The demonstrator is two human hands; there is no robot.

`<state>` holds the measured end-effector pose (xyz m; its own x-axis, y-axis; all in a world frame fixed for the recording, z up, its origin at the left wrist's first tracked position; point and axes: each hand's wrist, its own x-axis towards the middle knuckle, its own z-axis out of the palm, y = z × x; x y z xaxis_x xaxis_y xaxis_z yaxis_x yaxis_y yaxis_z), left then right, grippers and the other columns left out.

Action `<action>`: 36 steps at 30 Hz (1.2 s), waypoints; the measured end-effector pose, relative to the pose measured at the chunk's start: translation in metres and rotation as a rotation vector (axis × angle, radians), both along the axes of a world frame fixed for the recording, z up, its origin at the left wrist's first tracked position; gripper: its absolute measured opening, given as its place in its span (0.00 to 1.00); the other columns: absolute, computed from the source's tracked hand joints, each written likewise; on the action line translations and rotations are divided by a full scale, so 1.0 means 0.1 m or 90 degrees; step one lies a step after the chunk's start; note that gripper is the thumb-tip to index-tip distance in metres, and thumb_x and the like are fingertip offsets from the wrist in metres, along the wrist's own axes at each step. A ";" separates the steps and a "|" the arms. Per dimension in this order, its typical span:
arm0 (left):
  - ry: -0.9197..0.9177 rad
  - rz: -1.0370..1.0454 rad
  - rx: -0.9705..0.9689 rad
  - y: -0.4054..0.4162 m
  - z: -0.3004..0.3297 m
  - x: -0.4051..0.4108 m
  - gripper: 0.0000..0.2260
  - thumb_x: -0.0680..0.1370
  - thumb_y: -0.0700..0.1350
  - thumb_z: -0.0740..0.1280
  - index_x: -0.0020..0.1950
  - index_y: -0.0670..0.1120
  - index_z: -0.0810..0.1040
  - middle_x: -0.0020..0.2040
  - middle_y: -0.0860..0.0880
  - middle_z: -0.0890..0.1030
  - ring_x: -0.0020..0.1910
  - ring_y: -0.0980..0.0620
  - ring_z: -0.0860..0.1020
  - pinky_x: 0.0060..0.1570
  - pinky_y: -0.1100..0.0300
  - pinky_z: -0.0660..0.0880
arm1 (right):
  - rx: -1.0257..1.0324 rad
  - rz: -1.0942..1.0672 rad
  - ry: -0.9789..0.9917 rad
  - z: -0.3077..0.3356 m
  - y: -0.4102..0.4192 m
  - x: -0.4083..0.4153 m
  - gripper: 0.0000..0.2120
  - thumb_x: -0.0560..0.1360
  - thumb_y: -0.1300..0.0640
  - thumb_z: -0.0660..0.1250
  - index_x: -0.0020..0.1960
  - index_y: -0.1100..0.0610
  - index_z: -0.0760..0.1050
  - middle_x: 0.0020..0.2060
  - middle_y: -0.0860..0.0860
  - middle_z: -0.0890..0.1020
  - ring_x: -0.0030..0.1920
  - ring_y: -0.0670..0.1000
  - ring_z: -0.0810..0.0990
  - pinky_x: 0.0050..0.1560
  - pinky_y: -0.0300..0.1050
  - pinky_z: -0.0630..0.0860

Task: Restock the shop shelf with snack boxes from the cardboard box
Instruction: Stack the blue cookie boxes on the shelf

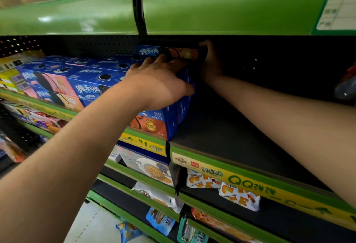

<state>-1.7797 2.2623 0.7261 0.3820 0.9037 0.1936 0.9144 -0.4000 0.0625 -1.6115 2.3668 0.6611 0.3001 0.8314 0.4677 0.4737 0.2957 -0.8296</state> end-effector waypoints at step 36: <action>0.002 -0.003 0.003 0.04 -0.01 0.00 0.33 0.73 0.65 0.64 0.76 0.67 0.57 0.79 0.56 0.57 0.76 0.47 0.58 0.70 0.47 0.58 | -0.054 0.142 0.122 0.04 -0.18 0.12 0.27 0.73 0.71 0.70 0.69 0.62 0.65 0.52 0.52 0.74 0.48 0.45 0.73 0.46 0.35 0.73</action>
